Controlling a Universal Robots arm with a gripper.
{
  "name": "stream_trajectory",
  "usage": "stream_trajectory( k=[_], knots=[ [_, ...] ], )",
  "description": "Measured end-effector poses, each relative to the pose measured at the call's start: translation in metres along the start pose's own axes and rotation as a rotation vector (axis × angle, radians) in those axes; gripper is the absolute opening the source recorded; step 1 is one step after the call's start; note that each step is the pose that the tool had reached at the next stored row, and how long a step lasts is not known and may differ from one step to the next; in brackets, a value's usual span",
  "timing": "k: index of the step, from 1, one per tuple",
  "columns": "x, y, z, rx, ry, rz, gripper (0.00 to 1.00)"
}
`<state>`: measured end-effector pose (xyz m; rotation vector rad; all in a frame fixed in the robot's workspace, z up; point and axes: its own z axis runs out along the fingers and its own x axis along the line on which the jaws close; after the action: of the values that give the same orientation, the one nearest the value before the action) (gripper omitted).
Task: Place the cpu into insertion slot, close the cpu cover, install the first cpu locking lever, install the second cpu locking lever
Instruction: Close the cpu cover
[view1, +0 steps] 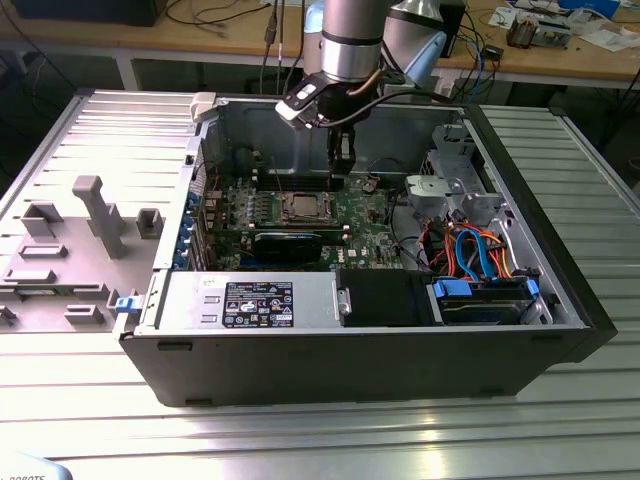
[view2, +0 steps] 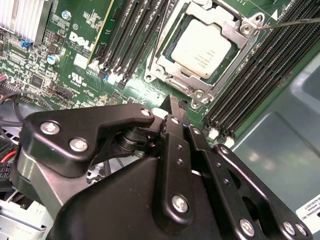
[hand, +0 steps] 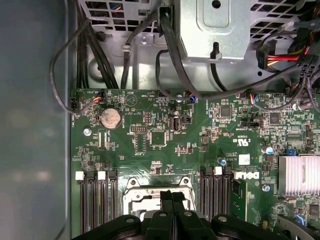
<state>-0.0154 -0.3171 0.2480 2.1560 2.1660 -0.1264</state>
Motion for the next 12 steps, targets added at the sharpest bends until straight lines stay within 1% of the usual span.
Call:
stream_trajectory(
  k=[12],
  knots=[
    [0.0009, -0.0081, -0.0001, -0.0001, 0.0000, 0.000, 0.11]
  ],
)
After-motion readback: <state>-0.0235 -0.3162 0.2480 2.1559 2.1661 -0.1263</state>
